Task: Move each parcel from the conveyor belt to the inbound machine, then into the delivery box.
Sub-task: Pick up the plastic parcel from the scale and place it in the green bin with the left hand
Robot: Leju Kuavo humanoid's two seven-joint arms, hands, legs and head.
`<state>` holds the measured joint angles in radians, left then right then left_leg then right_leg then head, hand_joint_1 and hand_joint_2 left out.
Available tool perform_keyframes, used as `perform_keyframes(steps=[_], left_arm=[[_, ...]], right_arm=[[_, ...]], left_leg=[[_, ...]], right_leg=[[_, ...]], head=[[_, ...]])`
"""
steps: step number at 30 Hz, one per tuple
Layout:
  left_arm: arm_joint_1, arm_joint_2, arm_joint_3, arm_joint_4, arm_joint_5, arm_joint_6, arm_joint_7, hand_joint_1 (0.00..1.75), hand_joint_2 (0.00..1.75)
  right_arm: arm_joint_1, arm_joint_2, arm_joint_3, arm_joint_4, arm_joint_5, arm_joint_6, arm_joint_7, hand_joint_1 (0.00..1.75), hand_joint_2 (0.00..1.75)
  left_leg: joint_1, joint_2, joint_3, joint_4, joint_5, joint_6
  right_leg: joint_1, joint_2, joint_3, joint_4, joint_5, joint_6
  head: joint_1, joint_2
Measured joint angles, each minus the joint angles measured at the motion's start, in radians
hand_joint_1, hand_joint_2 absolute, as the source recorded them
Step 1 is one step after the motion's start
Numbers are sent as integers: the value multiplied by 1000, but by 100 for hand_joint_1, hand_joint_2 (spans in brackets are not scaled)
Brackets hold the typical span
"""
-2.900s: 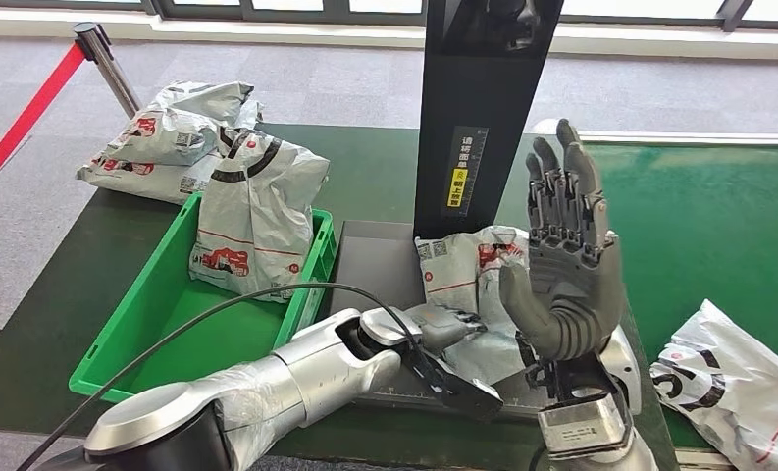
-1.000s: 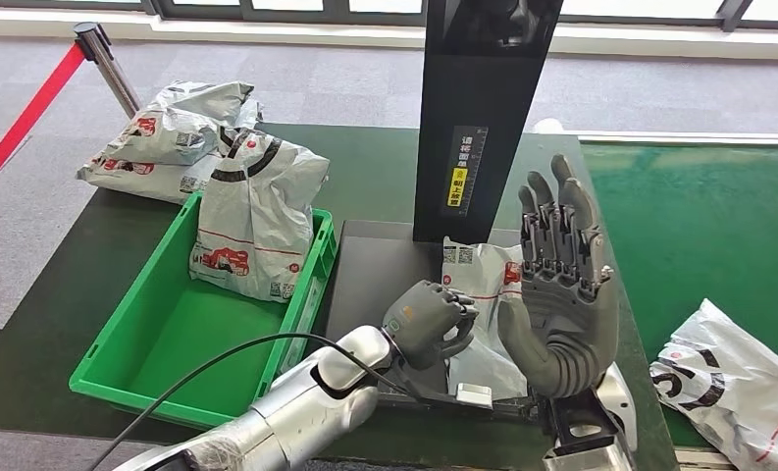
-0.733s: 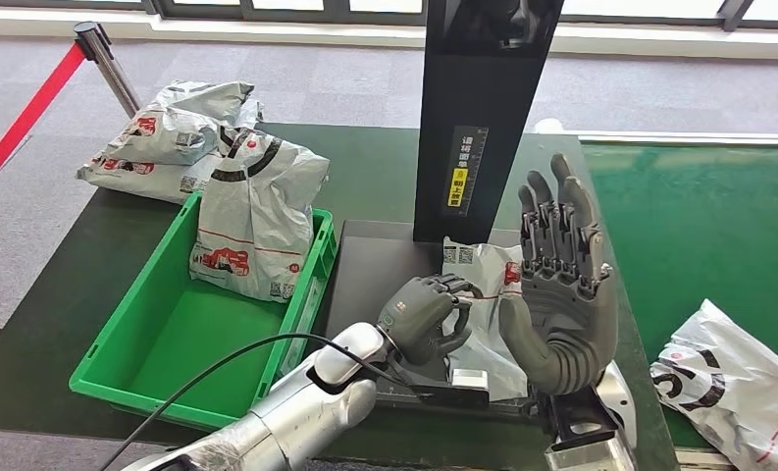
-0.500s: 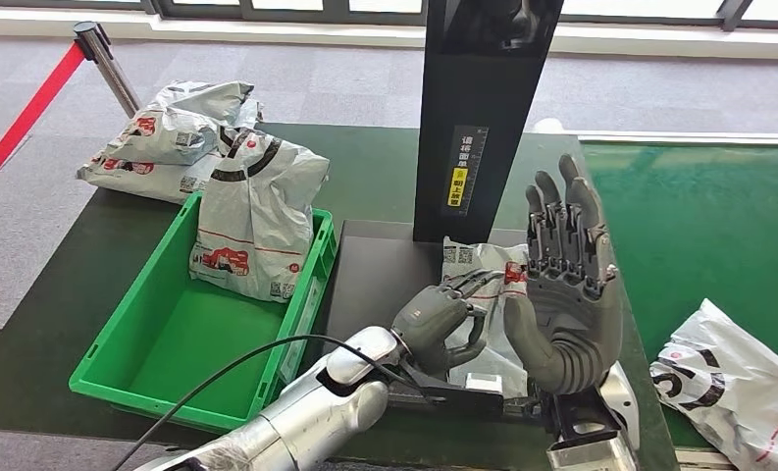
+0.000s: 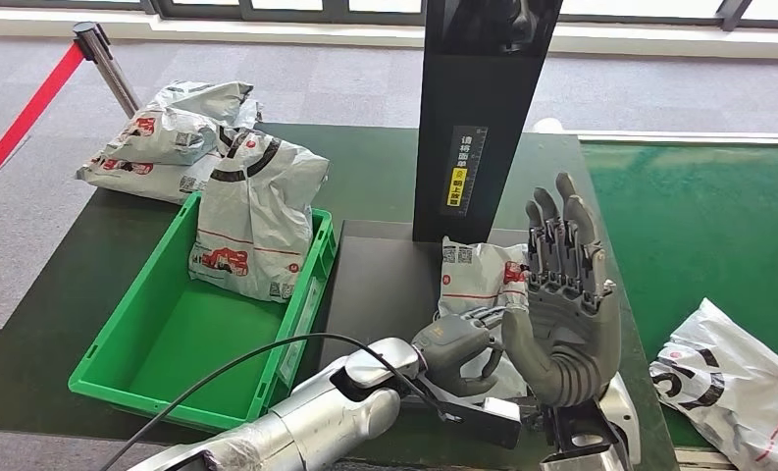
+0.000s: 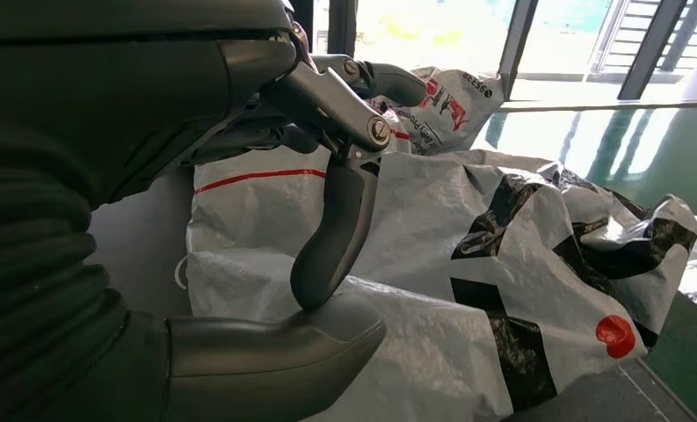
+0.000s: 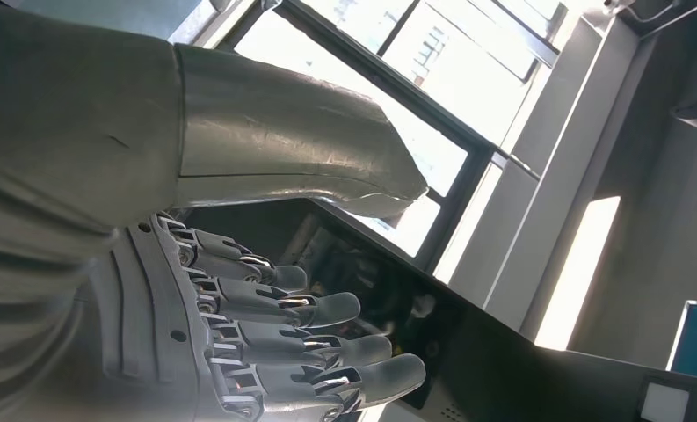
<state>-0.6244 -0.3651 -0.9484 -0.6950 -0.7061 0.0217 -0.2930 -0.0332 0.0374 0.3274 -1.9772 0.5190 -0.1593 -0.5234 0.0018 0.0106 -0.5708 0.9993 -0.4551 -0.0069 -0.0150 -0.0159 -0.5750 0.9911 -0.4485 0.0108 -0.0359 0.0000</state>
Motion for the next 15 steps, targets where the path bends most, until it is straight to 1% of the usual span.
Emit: perform_keyframes(steps=[6, 11, 13, 15], left_arm=[[-9, 0, -23, 14, 3, -2, 1, 0, 175], [-18, 0, -45, 18, 40, -14, 6, 0, 175], [-26, -1, -65, 20, 48, -54, 11, 0, 175], [-38, -1, -101, 31, 44, -144, 21, 0, 175]], right_arm=[[0, 0, -1, 0, 0, 2, 1, 0, 175], [-2, 0, -5, -6, 4, 20, 5, 0, 175], [-5, 0, -10, -8, 5, 31, 7, 0, 175], [-16, 2, -13, -7, 12, 41, 12, 0, 175]], left_leg=[[0, 0, 0, 0, 0, 0], [0, 0, 0, 0, 0, 0], [0, 0, 0, 0, 0, 0], [0, 0, 0, 0, 0, 0]], right_leg=[[0, 0, 0, 0, 0, 0], [0, 0, 0, 0, 0, 0], [0, 0, 0, 0, 0, 0], [0, 0, 0, 0, 0, 0]], head=[[0, 0], [0, 0], [0, 0], [0, 0]])
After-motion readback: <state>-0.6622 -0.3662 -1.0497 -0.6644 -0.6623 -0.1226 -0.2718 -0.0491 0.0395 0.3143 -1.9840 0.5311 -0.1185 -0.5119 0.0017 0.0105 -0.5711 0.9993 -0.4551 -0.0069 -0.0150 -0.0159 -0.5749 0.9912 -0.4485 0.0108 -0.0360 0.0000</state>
